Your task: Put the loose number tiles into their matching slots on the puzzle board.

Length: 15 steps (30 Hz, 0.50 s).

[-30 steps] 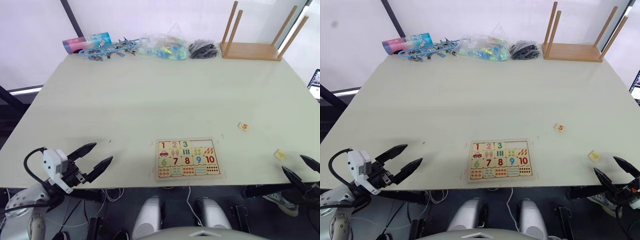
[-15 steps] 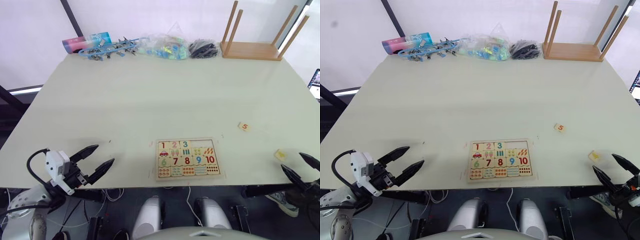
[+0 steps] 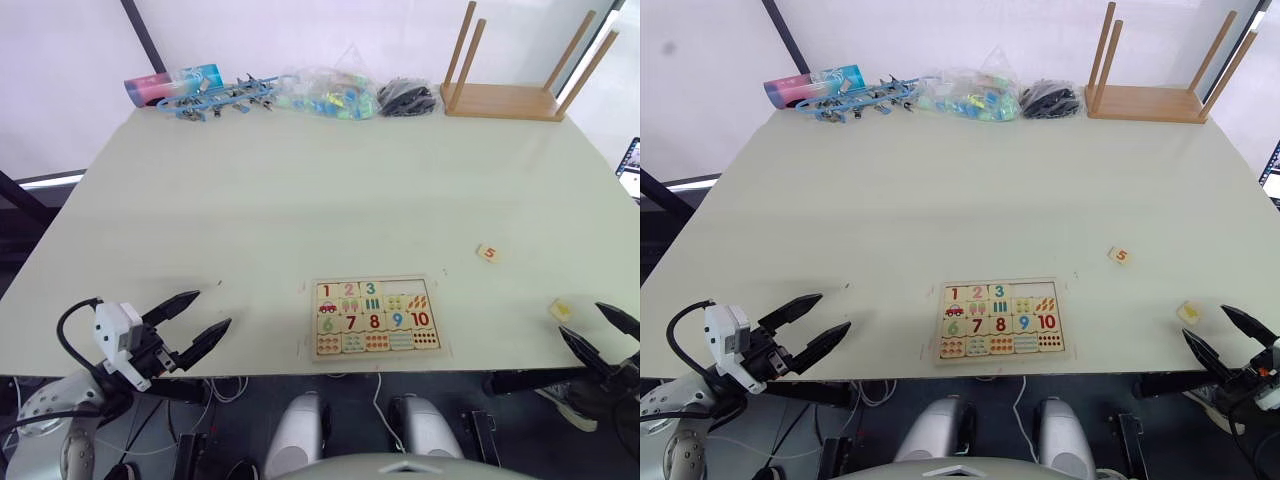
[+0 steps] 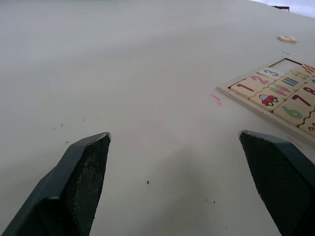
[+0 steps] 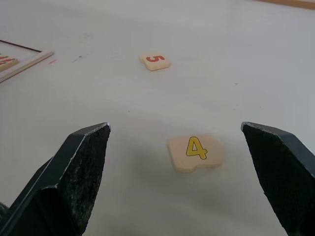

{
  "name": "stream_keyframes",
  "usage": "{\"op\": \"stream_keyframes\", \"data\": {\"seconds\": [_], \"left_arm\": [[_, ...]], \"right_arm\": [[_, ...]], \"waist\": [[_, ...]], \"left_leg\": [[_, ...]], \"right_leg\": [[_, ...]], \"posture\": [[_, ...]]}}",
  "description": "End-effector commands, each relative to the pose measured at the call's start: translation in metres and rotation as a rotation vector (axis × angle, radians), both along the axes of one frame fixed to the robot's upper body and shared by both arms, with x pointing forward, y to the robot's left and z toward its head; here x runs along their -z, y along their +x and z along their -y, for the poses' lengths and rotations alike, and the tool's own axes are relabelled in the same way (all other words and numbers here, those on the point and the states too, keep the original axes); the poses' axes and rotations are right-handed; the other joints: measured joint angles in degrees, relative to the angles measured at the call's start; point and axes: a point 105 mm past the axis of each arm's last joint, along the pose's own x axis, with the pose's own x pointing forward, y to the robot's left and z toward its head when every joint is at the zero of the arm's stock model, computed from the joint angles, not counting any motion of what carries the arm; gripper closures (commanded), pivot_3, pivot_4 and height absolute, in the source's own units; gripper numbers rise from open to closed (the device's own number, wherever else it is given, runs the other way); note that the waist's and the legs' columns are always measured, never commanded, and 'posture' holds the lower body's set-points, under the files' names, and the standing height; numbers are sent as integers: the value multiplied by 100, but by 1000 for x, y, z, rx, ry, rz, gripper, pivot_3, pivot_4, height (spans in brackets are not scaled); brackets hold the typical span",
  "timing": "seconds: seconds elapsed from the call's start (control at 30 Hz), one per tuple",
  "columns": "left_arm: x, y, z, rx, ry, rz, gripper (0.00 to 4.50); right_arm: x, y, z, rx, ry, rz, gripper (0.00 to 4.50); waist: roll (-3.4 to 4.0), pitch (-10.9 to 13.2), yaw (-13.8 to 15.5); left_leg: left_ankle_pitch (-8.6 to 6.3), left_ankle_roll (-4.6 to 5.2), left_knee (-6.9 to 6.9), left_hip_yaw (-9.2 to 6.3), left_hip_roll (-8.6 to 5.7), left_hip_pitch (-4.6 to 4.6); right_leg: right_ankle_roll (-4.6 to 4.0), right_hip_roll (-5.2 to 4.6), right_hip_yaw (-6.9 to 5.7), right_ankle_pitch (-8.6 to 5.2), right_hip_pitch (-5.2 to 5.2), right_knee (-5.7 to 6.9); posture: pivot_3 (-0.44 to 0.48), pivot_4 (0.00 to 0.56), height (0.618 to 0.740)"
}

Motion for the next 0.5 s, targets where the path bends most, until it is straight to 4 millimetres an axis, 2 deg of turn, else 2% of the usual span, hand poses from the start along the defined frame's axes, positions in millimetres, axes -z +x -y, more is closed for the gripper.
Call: {"op": "stream_keyframes", "data": {"seconds": [0.03,0.3,0.43,0.5], "left_arm": [[-11,3,4,49,19,56,70],[-27,14,18,224,47,88,70],[-34,16,24,347,66,90,70],[-37,18,26,396,71,94,70]], "right_arm": [[-12,6,1,-5,-30,11,0],[-15,23,-5,-33,-69,-46,0],[-4,30,2,-19,-183,-142,0],[-3,35,6,5,-182,-167,0]], "waist": [[1,0,-2],[2,2,-5],[2,2,-4],[-1,4,-1]], "left_leg": [[0,0,0,0,0,0],[1,1,-2,2,0,0],[1,3,-4,9,-3,-2],[0,5,-4,10,-5,-3]], "right_leg": [[0,-1,0,0,0,0],[-9,2,-4,6,-1,-1],[-17,14,-9,10,-3,-5],[-18,16,-9,11,-3,-6]], "posture": [[0,150,740],[0,150,740],[0,150,740],[0,150,740]]}}
